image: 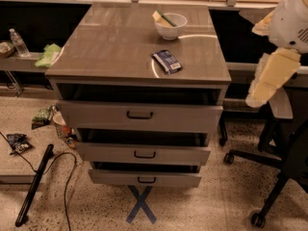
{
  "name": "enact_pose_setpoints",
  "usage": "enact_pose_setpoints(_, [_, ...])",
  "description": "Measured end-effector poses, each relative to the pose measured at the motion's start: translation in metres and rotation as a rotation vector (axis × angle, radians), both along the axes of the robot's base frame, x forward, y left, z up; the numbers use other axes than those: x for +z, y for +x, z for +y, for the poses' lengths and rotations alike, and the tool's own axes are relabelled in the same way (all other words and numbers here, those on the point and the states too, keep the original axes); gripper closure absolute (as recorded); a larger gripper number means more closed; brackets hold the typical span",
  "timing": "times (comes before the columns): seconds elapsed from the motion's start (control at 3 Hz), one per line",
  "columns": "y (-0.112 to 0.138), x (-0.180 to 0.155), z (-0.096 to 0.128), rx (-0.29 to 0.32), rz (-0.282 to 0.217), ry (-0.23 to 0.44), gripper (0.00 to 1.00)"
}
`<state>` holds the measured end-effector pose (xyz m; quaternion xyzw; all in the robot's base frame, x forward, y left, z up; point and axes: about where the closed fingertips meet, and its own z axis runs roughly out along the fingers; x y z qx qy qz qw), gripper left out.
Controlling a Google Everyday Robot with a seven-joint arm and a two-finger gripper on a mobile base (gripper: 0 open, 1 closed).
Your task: Pick sponge from white bowl and place on counter
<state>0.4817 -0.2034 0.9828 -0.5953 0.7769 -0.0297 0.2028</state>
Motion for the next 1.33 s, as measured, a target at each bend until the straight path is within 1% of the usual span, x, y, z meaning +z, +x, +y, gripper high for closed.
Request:
enact_pose_setpoints(0.33, [0.062,0.008,0.004,-0.051,-0.092,0.177,0.0])
enact_pose_setpoints(0.67, [0.128,0.009,0.022,-0.107,-0.168,0.42,0.0])
enact_pose_setpoints(1.0, [0.208,0.009,0.053,-0.217,-0.265,0.615,0.0])
enact_pose_setpoints(1.33, [0.209,0.018,0.049,-0.217,-0.3,0.617,0.0])
